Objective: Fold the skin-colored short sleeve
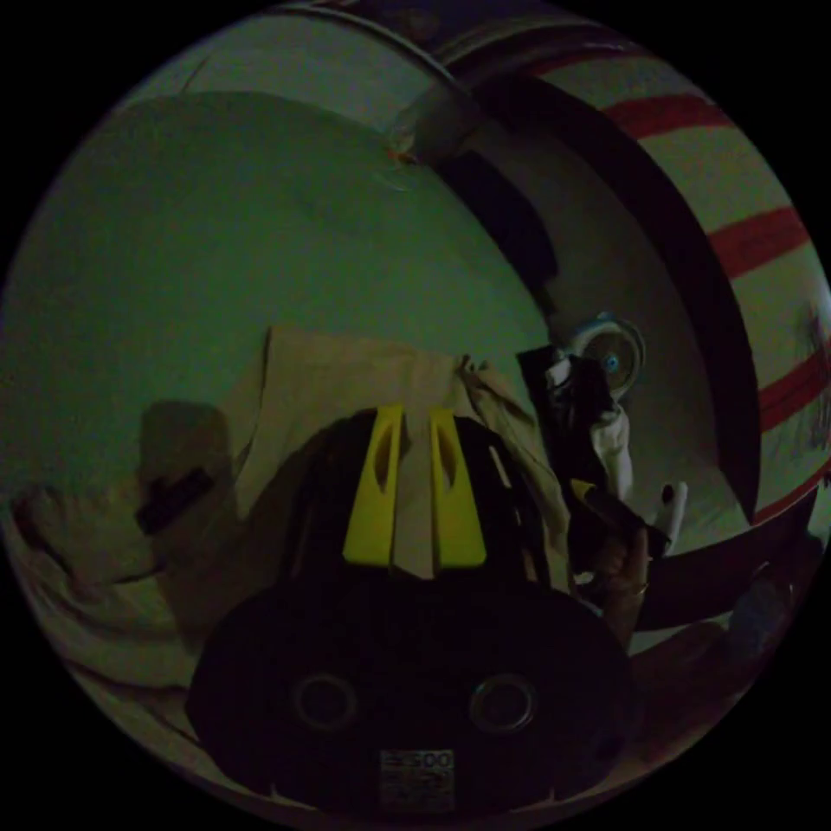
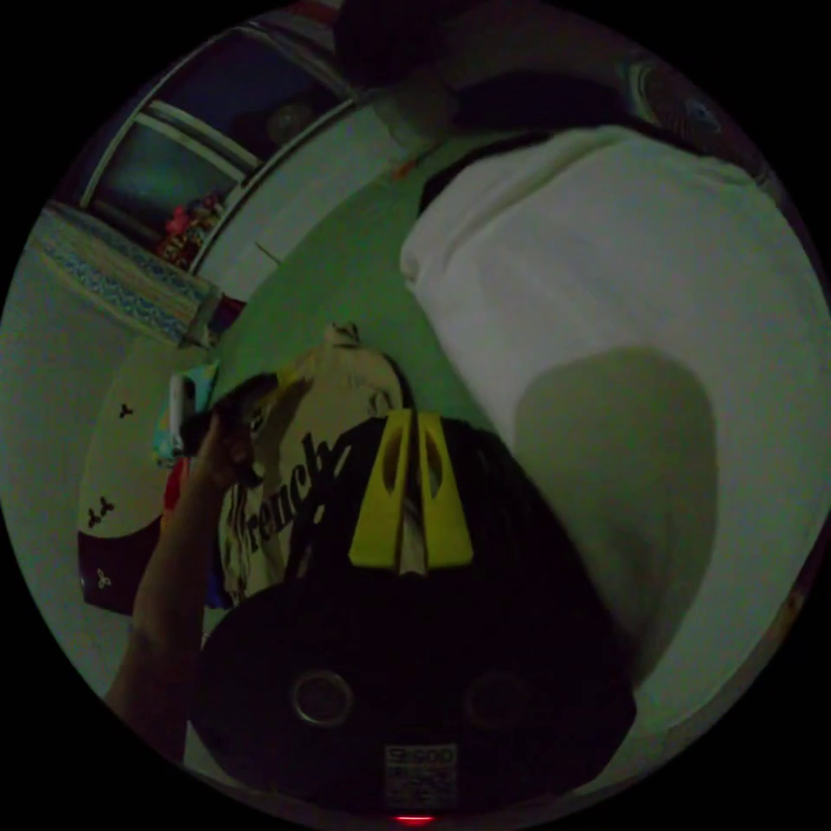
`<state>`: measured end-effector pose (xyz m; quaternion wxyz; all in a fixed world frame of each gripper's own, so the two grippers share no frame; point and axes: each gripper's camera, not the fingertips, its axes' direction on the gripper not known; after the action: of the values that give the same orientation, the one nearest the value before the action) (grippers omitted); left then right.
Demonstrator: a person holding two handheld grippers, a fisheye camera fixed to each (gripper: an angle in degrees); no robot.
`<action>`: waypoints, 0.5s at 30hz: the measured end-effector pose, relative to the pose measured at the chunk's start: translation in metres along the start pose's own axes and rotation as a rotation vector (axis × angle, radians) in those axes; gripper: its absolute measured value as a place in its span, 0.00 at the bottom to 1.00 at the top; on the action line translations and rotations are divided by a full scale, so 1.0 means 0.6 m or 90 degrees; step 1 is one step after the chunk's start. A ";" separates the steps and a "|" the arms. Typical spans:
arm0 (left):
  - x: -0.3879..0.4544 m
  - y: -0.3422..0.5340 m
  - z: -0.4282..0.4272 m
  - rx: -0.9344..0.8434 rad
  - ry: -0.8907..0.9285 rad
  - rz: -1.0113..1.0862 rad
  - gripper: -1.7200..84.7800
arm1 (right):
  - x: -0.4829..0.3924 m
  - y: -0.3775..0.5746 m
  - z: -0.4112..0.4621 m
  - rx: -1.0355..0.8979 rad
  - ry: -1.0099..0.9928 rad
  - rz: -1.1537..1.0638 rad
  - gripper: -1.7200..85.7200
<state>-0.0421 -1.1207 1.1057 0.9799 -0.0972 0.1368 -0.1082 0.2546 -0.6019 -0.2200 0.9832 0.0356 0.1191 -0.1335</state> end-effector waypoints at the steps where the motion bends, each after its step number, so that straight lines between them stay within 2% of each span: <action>1: 0.016 -0.010 -0.002 -0.009 -0.009 0.019 0.14 | -0.008 -0.004 0.007 -0.010 0.009 -0.013 0.06; 4: 0.063 -0.031 0.006 -0.024 -0.039 0.067 0.18 | -0.021 -0.016 0.024 -0.045 0.021 -0.030 0.07; 6: 0.080 -0.038 0.021 -0.042 -0.065 0.069 0.18 | -0.025 -0.021 0.030 -0.064 -0.014 -0.056 0.05; 8: 0.085 -0.039 0.039 -0.077 -0.078 0.055 0.18 | -0.032 -0.020 0.012 -0.002 -0.035 -0.089 0.01; 11: 0.094 -0.018 0.048 -0.093 -0.075 0.048 0.14 | -0.055 -0.012 -0.025 0.104 -0.051 -0.163 0.00; 13: 0.105 0.010 0.028 -0.075 -0.111 0.066 0.09 | -0.073 -0.010 -0.026 0.091 -0.114 -0.225 0.00; 15: 0.102 0.033 0.001 -0.073 -0.146 0.068 0.08 | -0.092 -0.013 -0.010 0.032 -0.149 -0.261 0.00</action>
<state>0.0191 -1.1165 1.0867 0.9863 -0.1571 0.0345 -0.0361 0.1998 -0.5946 -0.2129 0.9413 0.0196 0.0054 -0.3369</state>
